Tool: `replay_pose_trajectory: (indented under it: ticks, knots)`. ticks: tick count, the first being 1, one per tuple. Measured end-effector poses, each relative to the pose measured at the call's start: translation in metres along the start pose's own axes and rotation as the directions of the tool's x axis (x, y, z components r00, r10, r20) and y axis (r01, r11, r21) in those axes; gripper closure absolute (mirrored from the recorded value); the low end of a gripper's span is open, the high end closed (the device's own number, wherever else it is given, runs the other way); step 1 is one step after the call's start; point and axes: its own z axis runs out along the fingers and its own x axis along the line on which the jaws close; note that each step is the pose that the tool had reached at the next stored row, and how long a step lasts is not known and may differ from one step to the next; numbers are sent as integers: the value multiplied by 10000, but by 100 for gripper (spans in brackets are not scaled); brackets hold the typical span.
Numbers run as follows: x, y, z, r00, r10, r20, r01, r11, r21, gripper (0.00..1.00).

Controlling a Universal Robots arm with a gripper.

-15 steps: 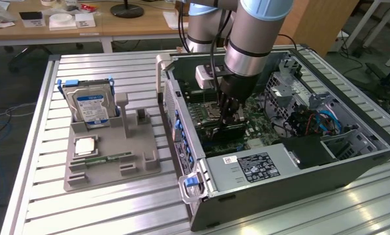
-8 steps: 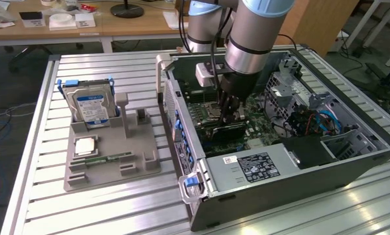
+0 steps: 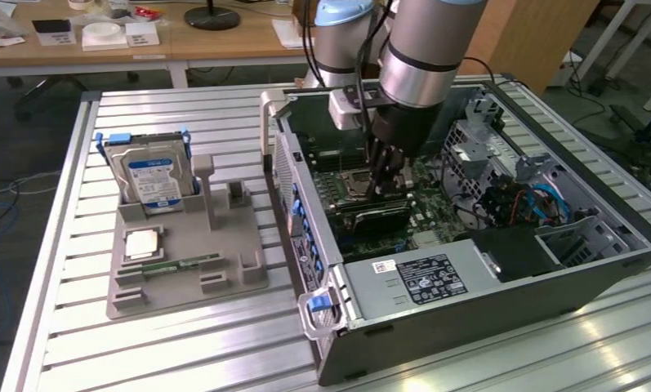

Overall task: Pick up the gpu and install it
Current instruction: 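Press down on the gpu until it lock into place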

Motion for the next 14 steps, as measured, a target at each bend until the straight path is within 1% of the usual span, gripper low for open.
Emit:
replay_pose_trajectory:
  ticks: [4, 14]
  knots:
    - [-4, 1, -106, 10000, 0, 0, 0, 10000, 0, 89]
    - [-12, 3, -317, 10000, 0, -1, 0, 10000, -1, 89]
